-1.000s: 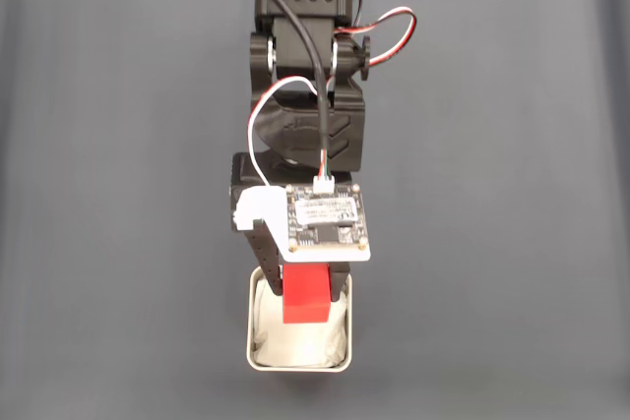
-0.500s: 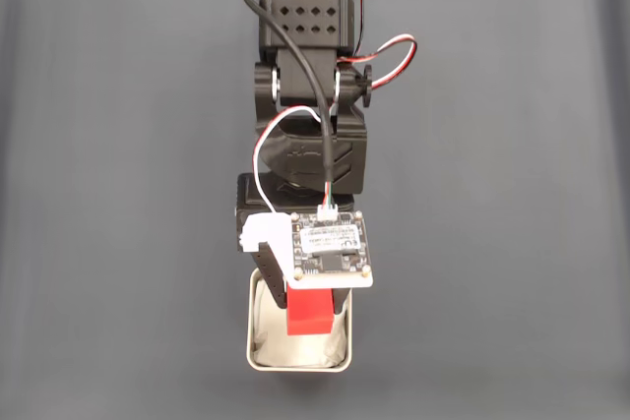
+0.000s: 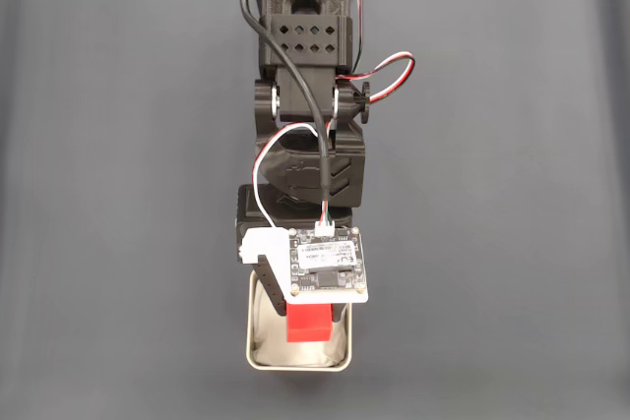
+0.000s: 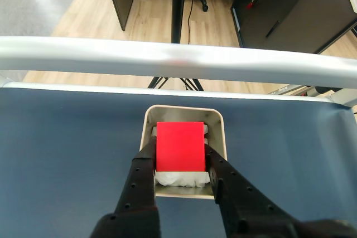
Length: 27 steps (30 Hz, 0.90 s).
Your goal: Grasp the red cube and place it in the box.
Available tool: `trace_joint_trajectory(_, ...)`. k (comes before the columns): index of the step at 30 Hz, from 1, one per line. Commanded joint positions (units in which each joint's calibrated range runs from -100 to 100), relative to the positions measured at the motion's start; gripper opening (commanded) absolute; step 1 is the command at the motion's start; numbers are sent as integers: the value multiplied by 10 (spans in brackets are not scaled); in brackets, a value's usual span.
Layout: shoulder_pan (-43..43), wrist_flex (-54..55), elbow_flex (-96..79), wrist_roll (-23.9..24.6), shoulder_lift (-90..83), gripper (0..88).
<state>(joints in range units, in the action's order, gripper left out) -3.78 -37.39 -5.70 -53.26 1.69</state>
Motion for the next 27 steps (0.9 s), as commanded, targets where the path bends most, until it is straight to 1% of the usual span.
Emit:
trace_joint_trajectory(1,3,12,29,5,-9,23)
trace_joint_trajectory(18,1,12,26,18,-14,24)
trace_joint_trajectory(19,1,12,26,19,-15,41)
trace_joint_trajectory(20,1,12,26,20,-16,87)
trace_joint_trajectory(23,-1,13,25,26,-20,317)
trace_joint_trajectory(25,-1,13,25,25,-21,379)
trace_joint_trajectory(27,-2,16,24,24,-24,409)
